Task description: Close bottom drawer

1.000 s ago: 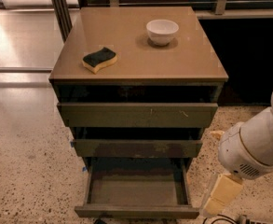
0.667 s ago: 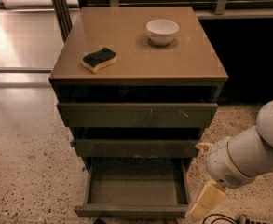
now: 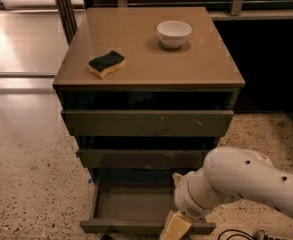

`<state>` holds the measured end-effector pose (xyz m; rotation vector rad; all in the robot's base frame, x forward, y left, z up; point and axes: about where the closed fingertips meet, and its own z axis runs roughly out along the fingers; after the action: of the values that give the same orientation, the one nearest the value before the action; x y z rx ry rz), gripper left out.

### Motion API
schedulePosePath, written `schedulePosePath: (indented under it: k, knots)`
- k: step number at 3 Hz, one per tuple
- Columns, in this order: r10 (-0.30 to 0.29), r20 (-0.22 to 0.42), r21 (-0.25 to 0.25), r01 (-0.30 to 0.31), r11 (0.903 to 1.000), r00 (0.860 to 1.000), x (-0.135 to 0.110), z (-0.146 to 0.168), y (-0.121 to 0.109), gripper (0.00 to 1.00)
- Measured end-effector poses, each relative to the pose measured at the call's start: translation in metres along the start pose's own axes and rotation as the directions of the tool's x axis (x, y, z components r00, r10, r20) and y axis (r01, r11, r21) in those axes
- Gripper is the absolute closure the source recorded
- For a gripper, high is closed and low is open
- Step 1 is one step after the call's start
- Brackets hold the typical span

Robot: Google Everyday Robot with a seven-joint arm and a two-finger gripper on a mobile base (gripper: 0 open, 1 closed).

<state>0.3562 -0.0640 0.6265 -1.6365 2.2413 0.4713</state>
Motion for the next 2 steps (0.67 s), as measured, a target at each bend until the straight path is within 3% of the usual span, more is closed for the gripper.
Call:
schedulePosePath:
  k: [1, 2]
  knots:
    - [0.061, 0.02, 0.053, -0.062, 0.9967, 0.998, -0.0047, 0.0056, -0.0104, 0.19]
    - [0.06, 0.022, 0.051, -0.061, 0.9968, 0.998, -0.0051, 0.0039, -0.0105, 0.42]
